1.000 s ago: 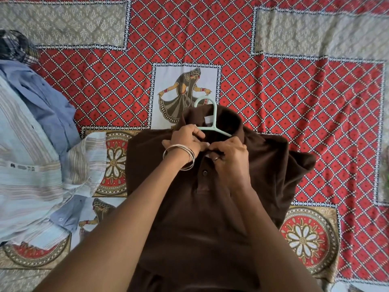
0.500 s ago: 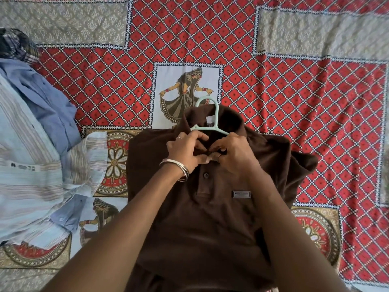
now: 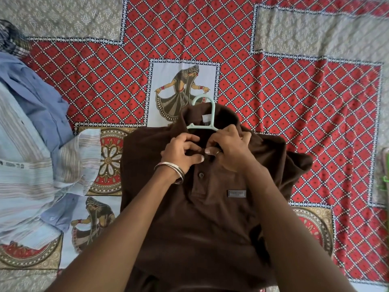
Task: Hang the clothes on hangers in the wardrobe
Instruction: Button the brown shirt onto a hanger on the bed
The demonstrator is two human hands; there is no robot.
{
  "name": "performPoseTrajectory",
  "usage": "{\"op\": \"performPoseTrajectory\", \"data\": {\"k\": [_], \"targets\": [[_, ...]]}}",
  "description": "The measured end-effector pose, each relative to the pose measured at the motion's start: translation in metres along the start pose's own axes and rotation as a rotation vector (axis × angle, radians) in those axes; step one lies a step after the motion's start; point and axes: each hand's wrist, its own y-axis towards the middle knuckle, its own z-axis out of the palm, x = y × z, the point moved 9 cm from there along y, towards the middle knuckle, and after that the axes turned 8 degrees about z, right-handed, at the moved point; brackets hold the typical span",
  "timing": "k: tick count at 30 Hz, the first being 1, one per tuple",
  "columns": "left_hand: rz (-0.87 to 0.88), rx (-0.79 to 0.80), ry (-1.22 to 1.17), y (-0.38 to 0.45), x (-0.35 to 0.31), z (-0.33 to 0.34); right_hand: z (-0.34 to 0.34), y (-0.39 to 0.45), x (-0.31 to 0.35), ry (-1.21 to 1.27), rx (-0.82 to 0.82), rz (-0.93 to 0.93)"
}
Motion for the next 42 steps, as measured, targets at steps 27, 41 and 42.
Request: {"op": "performPoseTrajectory", "data": {"k": [27, 41, 42], "targets": [[-0.137, -0.139, 0.195, -0.003, 0.049, -0.124, -0.082, 0.044, -0.038, 0.161, -0.185, 0.351], [-0.020, 0.010, 0.866, 0.041, -0.008, -0.144, -0.117, 0.014, -0.042, 0.345, -0.297, 0.211], [0.100, 0.078, 0.764, 0.047, -0.028, -0.131, -0.122, 0.009, -0.038, 0.376, -0.289, 0.145]]}}
